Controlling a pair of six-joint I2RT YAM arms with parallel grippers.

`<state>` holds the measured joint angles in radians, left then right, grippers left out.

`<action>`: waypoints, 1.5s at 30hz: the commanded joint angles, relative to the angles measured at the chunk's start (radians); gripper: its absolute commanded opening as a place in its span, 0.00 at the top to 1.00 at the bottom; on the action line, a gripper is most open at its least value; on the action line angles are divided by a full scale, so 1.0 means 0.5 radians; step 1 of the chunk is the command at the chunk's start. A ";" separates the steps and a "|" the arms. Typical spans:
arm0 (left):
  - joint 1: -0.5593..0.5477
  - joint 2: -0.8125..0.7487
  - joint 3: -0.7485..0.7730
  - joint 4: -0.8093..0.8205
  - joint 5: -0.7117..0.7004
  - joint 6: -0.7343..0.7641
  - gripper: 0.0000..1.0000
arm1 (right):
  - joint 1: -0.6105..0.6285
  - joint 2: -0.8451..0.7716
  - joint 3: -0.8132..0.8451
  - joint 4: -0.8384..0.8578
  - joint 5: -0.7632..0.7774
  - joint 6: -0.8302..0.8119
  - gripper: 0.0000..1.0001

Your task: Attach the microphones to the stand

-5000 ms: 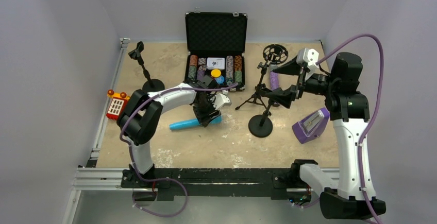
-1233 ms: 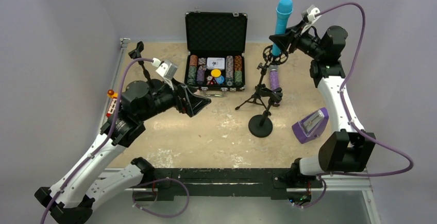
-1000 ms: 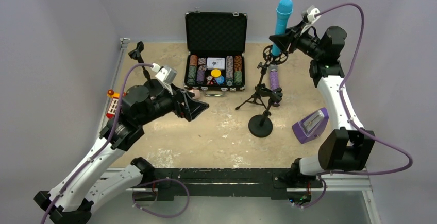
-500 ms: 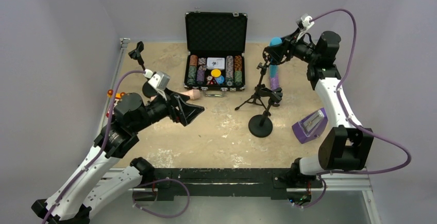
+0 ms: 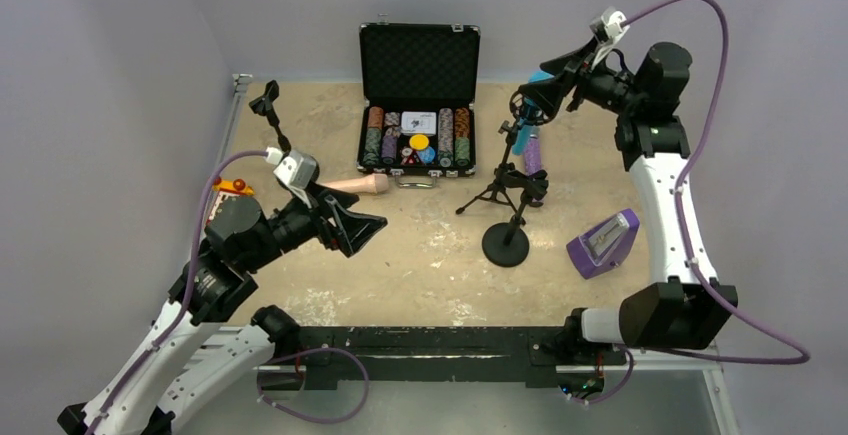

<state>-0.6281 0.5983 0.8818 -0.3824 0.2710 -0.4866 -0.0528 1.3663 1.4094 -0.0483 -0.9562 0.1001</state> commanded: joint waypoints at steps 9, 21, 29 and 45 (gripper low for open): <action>0.013 -0.207 -0.175 -0.044 -0.177 -0.031 0.00 | -0.014 -0.392 0.200 -0.720 -0.155 -0.490 0.18; 0.012 -0.200 -0.288 0.025 -0.106 -0.039 0.00 | -0.015 -0.767 -0.115 -1.066 -0.292 -0.770 0.17; 0.013 -0.166 -0.350 0.091 -0.001 -0.035 0.00 | -0.014 -0.925 -0.346 -1.187 -0.448 -0.862 0.18; 0.012 -0.002 -0.455 0.371 0.314 -0.105 0.01 | -0.017 -1.008 -0.508 -1.228 -0.588 -0.951 0.18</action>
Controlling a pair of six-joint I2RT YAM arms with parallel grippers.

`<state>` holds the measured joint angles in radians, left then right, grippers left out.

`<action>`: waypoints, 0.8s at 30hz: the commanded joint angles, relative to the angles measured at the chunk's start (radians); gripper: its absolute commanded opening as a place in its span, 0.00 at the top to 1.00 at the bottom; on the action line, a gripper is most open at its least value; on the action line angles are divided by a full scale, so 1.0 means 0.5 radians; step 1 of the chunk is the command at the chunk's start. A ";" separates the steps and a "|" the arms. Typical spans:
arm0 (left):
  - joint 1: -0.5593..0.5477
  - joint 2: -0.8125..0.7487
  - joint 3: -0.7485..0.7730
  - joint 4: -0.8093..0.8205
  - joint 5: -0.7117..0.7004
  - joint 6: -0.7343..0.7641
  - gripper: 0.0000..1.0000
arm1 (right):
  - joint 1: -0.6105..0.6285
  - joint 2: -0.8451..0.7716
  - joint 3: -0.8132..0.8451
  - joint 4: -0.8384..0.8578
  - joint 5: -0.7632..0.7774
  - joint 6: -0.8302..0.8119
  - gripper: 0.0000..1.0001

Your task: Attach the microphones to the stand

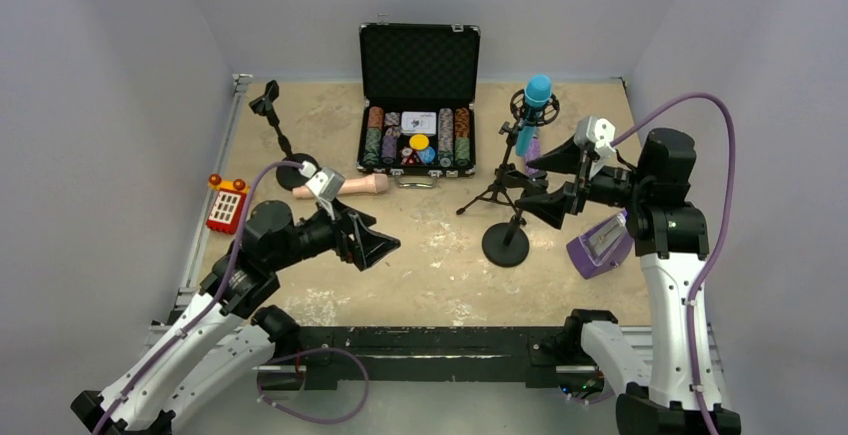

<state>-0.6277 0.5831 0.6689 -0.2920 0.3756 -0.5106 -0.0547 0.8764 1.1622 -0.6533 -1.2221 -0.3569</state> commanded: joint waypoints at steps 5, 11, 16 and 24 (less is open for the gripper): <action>-0.011 0.115 -0.043 0.292 0.212 -0.093 0.00 | -0.013 -0.032 -0.037 -0.009 -0.062 -0.038 0.18; -0.069 0.207 -0.044 0.337 0.286 -0.057 0.00 | -0.016 -0.029 -0.050 0.004 -0.056 -0.040 0.18; -0.104 0.259 -0.058 0.407 0.327 -0.043 0.01 | -0.020 -0.026 -0.054 0.007 -0.061 -0.035 0.18; -0.192 0.344 -0.082 0.541 0.405 -0.009 0.00 | -0.022 -0.016 -0.065 0.018 -0.065 -0.040 0.18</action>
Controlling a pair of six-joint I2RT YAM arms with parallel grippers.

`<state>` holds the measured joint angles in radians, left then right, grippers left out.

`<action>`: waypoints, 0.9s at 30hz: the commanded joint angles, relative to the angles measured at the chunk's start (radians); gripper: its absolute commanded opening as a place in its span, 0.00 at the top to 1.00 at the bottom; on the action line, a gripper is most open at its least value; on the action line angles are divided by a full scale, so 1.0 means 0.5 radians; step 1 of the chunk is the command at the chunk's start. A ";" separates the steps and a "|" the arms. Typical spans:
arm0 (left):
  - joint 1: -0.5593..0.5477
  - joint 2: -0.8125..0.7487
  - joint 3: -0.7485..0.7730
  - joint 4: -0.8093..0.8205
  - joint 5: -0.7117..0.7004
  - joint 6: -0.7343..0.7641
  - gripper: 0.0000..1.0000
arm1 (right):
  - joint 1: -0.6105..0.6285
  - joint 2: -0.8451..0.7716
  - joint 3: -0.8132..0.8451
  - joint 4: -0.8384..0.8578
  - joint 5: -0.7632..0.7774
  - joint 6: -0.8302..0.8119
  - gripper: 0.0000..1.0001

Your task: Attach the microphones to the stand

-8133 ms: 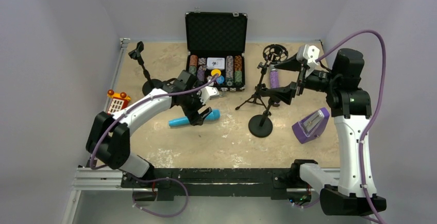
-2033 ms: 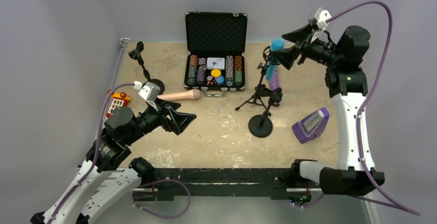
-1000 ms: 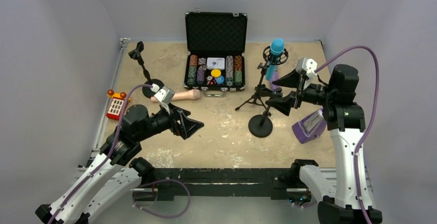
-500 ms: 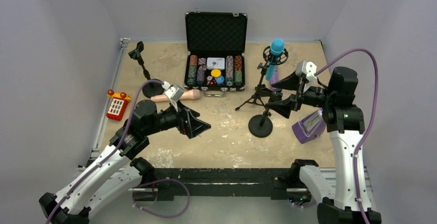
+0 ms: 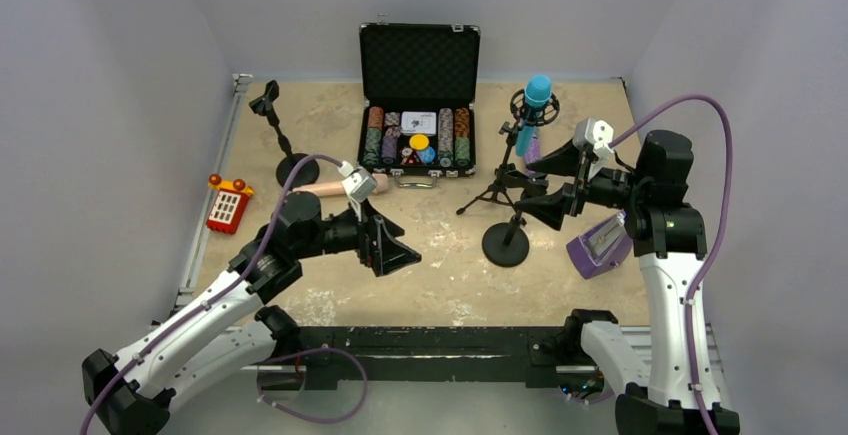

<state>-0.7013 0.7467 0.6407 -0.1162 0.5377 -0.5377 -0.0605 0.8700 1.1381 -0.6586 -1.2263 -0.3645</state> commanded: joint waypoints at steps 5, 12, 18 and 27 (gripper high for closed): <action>-0.114 0.067 -0.059 0.317 0.087 0.085 0.00 | -0.011 -0.005 -0.033 0.035 -0.063 -0.028 0.18; -0.221 0.189 -0.059 0.385 0.052 0.148 0.01 | -0.014 -0.007 -0.034 0.033 -0.060 -0.034 0.18; -0.294 0.283 -0.117 0.576 0.027 0.158 0.00 | -0.015 -0.007 -0.040 0.035 -0.062 -0.038 0.18; -0.425 0.425 -0.119 0.693 -0.012 0.200 0.01 | -0.019 -0.006 -0.043 0.035 -0.061 -0.039 0.18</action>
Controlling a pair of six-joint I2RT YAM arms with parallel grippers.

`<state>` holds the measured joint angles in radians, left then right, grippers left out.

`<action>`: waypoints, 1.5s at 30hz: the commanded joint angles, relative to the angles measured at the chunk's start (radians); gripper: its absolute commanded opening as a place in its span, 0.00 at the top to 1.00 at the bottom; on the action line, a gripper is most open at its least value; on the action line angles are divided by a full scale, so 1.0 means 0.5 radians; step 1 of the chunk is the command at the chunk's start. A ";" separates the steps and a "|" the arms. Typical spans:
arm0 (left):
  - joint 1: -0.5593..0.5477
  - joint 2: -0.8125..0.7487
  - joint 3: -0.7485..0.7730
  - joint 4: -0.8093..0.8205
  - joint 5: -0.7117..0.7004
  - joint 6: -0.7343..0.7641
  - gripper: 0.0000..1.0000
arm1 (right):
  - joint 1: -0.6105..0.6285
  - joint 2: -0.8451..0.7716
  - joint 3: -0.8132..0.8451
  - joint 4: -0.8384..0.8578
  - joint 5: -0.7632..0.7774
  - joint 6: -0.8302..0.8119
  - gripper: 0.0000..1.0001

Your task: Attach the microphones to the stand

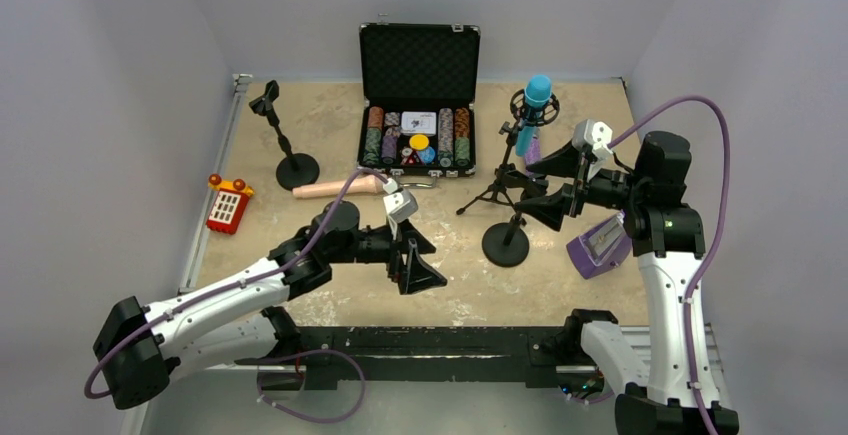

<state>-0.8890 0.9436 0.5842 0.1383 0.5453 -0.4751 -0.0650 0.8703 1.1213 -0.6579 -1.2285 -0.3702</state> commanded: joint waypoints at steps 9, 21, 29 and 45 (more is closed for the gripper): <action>-0.143 0.069 -0.078 0.378 -0.072 0.152 0.01 | -0.014 -0.007 -0.019 0.042 -0.053 -0.033 0.18; -0.227 0.194 -0.092 0.531 -0.087 0.220 0.01 | -0.017 -0.007 -0.021 0.039 -0.053 -0.036 0.18; -0.297 0.308 -0.098 0.657 -0.117 0.242 0.01 | -0.017 -0.010 -0.025 0.036 -0.056 -0.048 0.18; -0.421 0.488 -0.079 0.746 -0.179 0.301 0.01 | -0.023 -0.013 -0.027 0.033 -0.056 -0.054 0.18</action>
<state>-1.0847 1.1751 0.5415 0.4335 0.4675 -0.3656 -0.0734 0.8700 1.1099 -0.6575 -1.2301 -0.3836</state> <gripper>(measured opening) 0.992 0.821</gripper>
